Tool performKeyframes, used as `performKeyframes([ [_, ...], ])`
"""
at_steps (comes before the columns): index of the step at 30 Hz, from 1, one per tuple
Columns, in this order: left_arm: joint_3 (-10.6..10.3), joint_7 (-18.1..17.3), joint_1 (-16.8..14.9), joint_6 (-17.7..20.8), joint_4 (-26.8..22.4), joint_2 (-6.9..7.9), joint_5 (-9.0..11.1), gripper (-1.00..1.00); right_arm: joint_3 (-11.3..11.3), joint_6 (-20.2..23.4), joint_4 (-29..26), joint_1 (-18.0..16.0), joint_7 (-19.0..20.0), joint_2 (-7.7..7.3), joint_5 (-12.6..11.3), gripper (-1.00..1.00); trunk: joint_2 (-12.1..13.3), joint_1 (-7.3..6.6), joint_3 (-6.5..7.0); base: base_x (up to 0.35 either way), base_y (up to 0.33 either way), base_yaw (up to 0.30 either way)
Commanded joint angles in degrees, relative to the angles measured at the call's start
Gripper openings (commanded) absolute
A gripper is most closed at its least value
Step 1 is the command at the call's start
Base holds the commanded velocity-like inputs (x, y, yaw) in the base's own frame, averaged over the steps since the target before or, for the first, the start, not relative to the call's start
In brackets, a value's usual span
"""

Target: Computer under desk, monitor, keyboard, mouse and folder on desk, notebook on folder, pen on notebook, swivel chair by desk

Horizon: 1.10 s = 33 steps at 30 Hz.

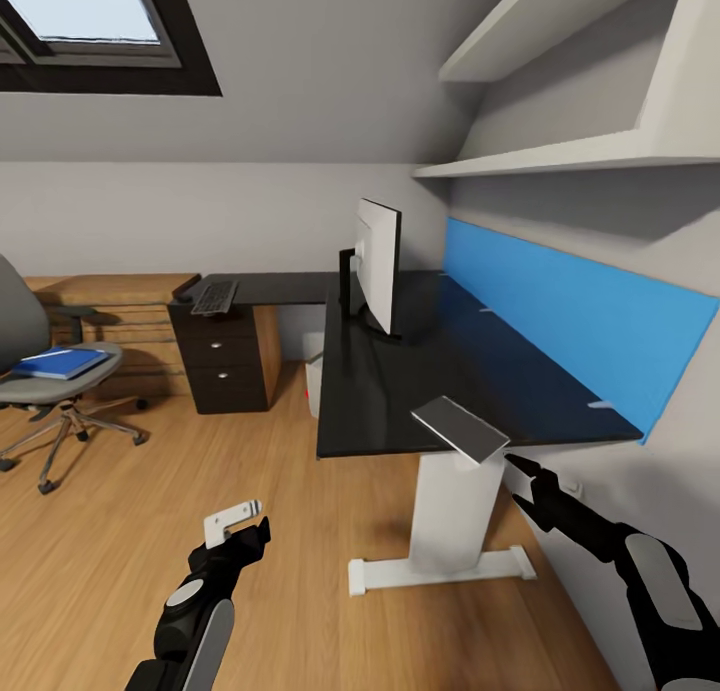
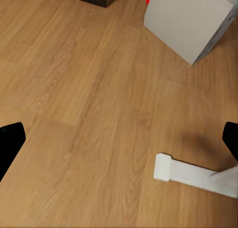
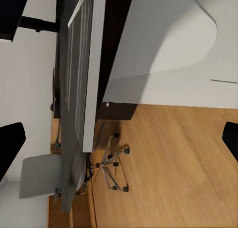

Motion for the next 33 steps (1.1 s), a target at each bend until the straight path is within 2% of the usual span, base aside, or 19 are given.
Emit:
performKeyframes([
  [1,-0.09,0.53,-0.04,0.12,-0.06,0.02,0.6,1.0,-0.13,0.31,0.05,-0.06,0.38,0.01,0.41,1.0,-0.03,0.01,-0.06,0.229,0.0,0.0],
  [33,-0.2,0.51,-0.04,0.22,0.3,-0.02,0.6,1.0,-0.12,0.31,0.37,-0.05,0.38,-0.07,0.39,1.0,-0.03,0.01,-0.06,0.082,0.061,0.0],
])
